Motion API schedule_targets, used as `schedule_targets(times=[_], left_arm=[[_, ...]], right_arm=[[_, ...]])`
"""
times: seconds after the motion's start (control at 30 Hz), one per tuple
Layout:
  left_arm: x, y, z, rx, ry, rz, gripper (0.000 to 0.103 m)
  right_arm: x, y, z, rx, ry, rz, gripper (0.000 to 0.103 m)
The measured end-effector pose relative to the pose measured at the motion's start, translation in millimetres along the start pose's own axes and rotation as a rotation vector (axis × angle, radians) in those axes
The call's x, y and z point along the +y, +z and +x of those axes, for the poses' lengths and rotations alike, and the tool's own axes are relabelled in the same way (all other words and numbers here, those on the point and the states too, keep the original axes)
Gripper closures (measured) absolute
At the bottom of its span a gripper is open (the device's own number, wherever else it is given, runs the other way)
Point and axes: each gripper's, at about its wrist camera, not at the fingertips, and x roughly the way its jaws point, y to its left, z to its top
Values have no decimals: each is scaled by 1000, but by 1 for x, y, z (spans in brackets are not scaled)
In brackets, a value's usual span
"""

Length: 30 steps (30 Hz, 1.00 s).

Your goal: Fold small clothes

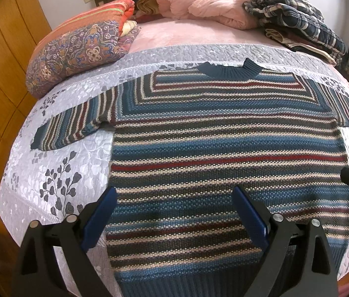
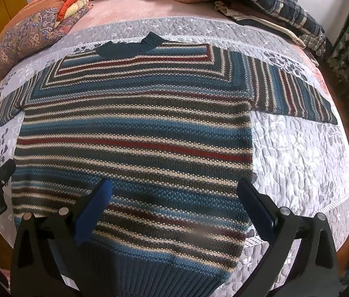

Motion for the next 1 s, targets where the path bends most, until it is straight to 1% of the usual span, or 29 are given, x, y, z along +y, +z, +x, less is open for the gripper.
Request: schedule_targets(times=[1.0], left_arm=[[1, 1, 0, 3, 0, -16, 8]], right_arm=[[0, 1, -3, -10, 11, 6, 3]])
